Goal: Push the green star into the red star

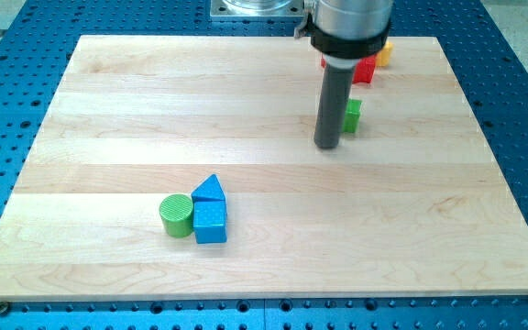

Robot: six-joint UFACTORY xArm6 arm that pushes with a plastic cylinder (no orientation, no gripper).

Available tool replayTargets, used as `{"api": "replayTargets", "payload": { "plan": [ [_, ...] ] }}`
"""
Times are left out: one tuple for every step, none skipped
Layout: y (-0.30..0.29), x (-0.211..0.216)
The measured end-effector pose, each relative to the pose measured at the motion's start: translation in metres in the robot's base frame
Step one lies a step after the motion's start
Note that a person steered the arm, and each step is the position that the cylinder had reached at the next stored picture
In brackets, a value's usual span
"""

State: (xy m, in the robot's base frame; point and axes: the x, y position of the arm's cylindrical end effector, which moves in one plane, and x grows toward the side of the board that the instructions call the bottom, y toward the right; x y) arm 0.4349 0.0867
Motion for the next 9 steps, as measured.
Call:
{"api": "replayTargets", "payload": {
  "plan": [
    [0.014,-0.017],
    [0.014,-0.046],
    [0.022,-0.058],
    [0.045,-0.061],
    [0.054,-0.062],
    [0.055,-0.066],
    [0.057,-0.078],
    [0.057,-0.083],
    [0.057,-0.088]
  ]
}}
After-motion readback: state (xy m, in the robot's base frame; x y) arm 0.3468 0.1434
